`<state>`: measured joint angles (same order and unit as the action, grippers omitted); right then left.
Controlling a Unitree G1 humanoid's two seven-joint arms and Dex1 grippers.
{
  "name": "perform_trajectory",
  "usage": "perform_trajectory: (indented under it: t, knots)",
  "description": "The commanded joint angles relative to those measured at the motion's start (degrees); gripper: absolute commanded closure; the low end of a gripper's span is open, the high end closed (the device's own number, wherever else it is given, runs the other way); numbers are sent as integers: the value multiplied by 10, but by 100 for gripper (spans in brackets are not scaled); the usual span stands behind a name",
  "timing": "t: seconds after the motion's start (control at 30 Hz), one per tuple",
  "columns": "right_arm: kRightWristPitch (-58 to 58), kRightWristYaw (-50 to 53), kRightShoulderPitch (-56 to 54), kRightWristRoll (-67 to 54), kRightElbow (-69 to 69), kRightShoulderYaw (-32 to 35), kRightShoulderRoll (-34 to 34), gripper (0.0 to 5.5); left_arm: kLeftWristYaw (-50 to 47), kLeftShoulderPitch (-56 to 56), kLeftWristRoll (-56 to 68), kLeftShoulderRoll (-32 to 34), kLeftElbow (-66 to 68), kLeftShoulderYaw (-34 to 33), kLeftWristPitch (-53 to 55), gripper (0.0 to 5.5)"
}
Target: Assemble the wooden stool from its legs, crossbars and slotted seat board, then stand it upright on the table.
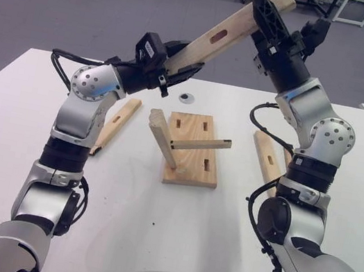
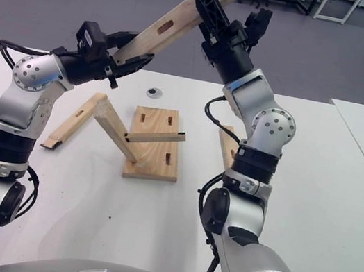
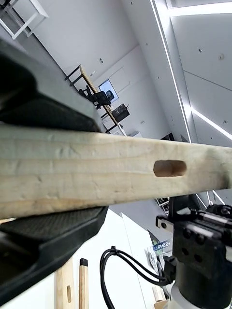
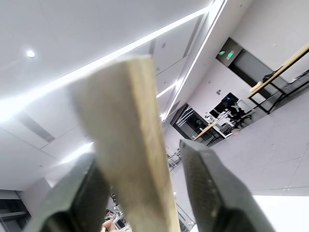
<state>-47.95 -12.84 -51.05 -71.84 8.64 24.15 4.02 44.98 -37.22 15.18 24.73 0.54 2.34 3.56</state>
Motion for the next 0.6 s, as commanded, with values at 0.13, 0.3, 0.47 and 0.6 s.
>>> perform_trajectory:
  t: [0.13,0.3,0.47,0.6]
  knots:
    - [51,21,11,40,-13,-8,-3,436,7,-7,-14,6,13,7,-16,341]
    - [95,31,28,77,-39,-12,-11,447,5,-4,-17,5,16,8,5,341]
    - [128,68,112,150,-93,1,35,449,-41,3,-16,20,30,-37,33,240]
    - [63,130,263,126,-225,12,60,449,-109,59,10,20,-96,-90,112,181]
